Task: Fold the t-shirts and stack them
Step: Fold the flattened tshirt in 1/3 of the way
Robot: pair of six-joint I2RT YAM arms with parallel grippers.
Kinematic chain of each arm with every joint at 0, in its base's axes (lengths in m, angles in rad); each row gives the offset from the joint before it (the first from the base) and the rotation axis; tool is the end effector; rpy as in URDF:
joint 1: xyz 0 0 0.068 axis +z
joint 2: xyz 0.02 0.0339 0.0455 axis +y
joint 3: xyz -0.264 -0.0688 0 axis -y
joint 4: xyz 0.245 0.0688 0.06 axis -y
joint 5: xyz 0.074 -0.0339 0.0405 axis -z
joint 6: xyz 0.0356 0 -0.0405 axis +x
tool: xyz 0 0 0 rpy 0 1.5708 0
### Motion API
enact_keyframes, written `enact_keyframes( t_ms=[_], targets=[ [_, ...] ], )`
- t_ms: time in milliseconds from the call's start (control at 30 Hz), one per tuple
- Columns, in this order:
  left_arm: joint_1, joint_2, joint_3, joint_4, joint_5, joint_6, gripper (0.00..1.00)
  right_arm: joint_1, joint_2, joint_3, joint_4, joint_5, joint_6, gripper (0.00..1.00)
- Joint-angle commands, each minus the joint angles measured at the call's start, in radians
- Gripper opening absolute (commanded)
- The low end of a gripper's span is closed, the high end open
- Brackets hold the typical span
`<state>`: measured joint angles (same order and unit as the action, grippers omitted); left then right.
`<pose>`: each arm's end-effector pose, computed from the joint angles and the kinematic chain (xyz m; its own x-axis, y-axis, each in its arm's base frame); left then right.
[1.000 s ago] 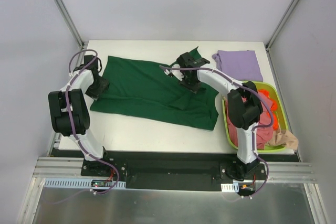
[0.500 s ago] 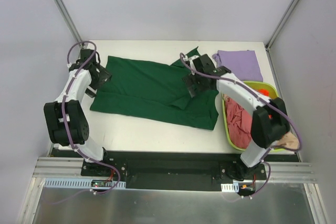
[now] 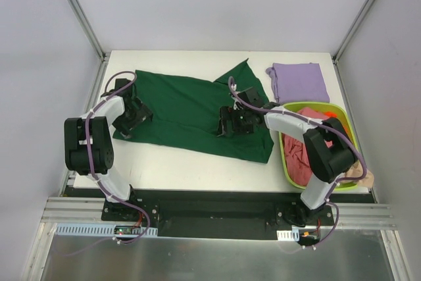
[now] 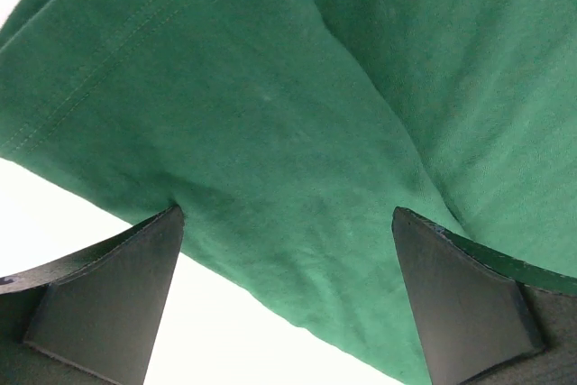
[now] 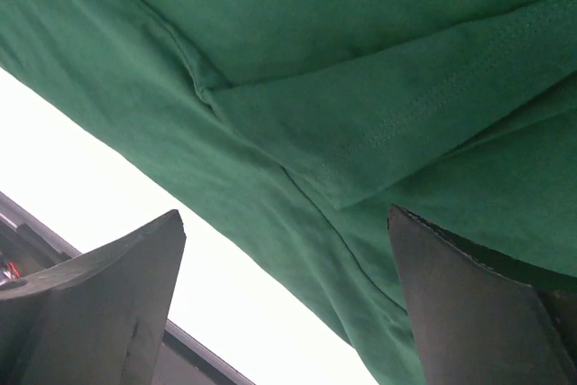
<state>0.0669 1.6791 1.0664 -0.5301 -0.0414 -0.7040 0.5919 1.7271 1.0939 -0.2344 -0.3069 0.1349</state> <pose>0.3281 0.0235 0.1845 -0.6376 -0.6909 -0.3407 -0.6515 0.7197 -0.2399 0.2960 0.2120 0.1953 -0.7206 -0.3300 -0.6098 -0.6026 0.7331 0.3153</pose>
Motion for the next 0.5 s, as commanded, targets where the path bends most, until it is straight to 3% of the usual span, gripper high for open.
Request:
enact_keyframes(
  t_ms=[0, 233, 467],
  targets=[
    [0.007, 0.017, -0.003, 0.022, 0.011, 0.028, 0.99, 0.008, 0.029, -0.002, 0.102, 0.014, 0.126, 0.96],
    [0.008, 0.007, -0.014, 0.025, 0.005, 0.023, 0.99, 0.037, 0.092, 0.043, 0.185, 0.077, 0.206, 0.96],
    [0.008, -0.022, -0.026, 0.025, -0.009, 0.023, 0.99, 0.042, 0.215, 0.187, 0.363, 0.195, 0.27, 0.96]
  ],
)
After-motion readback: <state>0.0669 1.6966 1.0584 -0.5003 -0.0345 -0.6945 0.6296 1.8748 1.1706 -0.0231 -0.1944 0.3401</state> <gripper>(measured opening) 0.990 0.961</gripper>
